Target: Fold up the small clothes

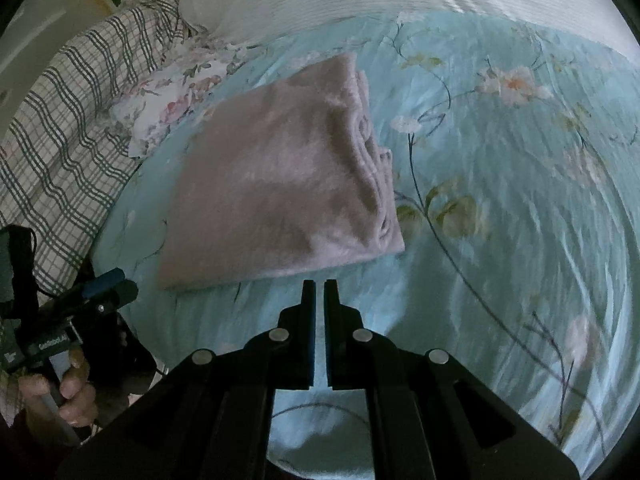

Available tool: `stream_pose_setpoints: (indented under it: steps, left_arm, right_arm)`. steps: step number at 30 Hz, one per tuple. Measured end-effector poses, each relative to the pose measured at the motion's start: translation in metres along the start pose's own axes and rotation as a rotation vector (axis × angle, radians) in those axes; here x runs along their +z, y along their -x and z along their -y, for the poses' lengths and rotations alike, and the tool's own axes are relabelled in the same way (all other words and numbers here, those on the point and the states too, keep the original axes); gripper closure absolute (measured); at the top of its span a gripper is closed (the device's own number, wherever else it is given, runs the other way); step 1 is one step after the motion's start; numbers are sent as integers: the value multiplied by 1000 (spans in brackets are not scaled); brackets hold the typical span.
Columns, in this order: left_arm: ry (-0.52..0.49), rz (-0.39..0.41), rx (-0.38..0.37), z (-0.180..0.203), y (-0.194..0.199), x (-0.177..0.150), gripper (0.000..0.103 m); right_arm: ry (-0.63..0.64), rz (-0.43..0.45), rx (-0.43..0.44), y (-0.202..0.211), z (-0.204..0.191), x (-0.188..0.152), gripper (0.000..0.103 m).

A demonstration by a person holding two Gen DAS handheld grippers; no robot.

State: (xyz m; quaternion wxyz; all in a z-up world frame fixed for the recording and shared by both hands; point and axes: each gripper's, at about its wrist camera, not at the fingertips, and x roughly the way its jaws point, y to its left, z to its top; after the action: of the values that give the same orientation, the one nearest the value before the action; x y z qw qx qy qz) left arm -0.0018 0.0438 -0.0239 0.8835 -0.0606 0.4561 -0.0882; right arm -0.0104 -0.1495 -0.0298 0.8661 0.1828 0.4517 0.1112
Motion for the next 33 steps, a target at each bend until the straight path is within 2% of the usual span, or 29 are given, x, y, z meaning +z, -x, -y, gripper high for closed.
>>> stream_pose_setpoints:
  steps: [6, 7, 8, 10, 18, 21, 24, 26, 30, 33]
  left_arm:
    - [17, -13, 51, -1, -1, -1, 22]
    - [21, -11, 62, -1, 0, -1, 22]
    - [20, -8, 78, 0, 1, -1, 22]
    - [10, -6, 107, 2, 3, 0, 22]
    - [-81, -35, 235, 17, 6, 5, 22]
    - [-76, -50, 220, 19, 6, 8, 22]
    - [-84, 25, 301, 21, 14, 12, 22]
    - [-81, 74, 325, 20, 22, 15, 22]
    - [-102, 35, 294, 23, 23, 23, 22]
    - [-129, 68, 314, 26, 28, 25, 19]
  right_arm:
    - [-10, -4, 25, 8, 0, -5, 98]
    - [-8, -1, 25, 10, 1, -6, 86]
    - [-8, 5, 24, 12, 0, -6, 54]
    - [0, 49, 24, 21, -1, -8, 20]
    - [61, 46, -15, 29, -4, -6, 20]
    - [93, 42, -29, 31, -6, 0, 19]
    - [123, 51, -27, 35, -9, 7, 16]
    - [143, 58, -30, 37, -12, 12, 12]
    - [185, 53, -21, 37, -19, 20, 11]
    - [206, 54, -22, 38, -23, 24, 9]
